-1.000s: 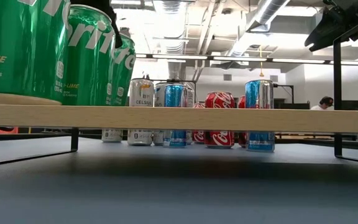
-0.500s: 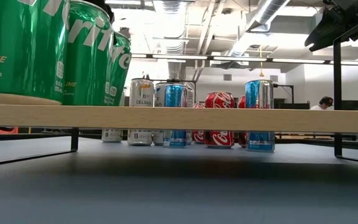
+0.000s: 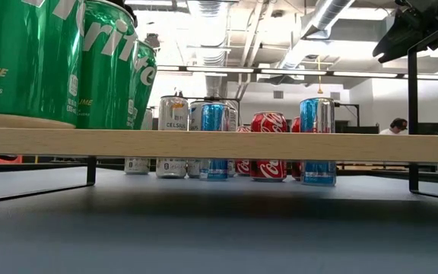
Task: Place canned beverage on shelf
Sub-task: Put the green soda can on the shelf aligned with the other green soda cans
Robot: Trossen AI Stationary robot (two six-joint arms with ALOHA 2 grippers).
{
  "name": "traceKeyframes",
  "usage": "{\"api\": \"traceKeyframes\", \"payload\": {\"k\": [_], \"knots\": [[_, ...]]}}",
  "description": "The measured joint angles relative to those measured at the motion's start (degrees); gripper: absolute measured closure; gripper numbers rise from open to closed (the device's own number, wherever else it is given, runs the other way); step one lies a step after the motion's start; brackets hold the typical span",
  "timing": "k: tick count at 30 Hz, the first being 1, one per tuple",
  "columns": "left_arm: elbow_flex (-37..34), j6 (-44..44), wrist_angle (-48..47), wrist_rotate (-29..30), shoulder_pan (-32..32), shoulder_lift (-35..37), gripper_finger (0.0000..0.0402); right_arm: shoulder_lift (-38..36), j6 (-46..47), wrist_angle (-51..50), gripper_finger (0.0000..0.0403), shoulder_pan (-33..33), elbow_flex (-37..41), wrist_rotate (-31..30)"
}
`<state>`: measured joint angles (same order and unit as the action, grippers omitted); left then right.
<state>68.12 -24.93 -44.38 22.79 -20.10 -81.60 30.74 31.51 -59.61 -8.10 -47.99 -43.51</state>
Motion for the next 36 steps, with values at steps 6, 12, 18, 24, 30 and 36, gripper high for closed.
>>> {"api": "traceKeyframes", "payload": {"k": [6,12,18,24,30,36], "knots": [[0.0,0.1,0.4,-0.1,0.0,0.0,0.0111,0.0,0.0,0.0,0.0157,0.0,0.0,0.0],[0.1,0.5,1.4,-0.4,0.0,0.1,0.0099,0.0,0.0,0.0,0.0157,0.0,0.0,0.0],[0.1,0.7,1.1,-2.0,0.0,0.2,0.0099,0.0,0.0,0.0,0.0157,0.0,0.0,0.0],[0.1,0.7,1.0,-0.9,0.0,0.4,0.0098,0.0,-0.3,0.1,0.0157,0.0,0.0,0.0],[0.4,0.4,0.6,1.0,0.0,2.5,0.0098,2.8,-7.0,7.3,0.0157,0.0,0.0,3.3],[4.2,0.3,-1.3,3.5,0.0,4.2,0.0097,10.4,-14.9,22.2,0.0157,0.0,0.0,6.2]]}}
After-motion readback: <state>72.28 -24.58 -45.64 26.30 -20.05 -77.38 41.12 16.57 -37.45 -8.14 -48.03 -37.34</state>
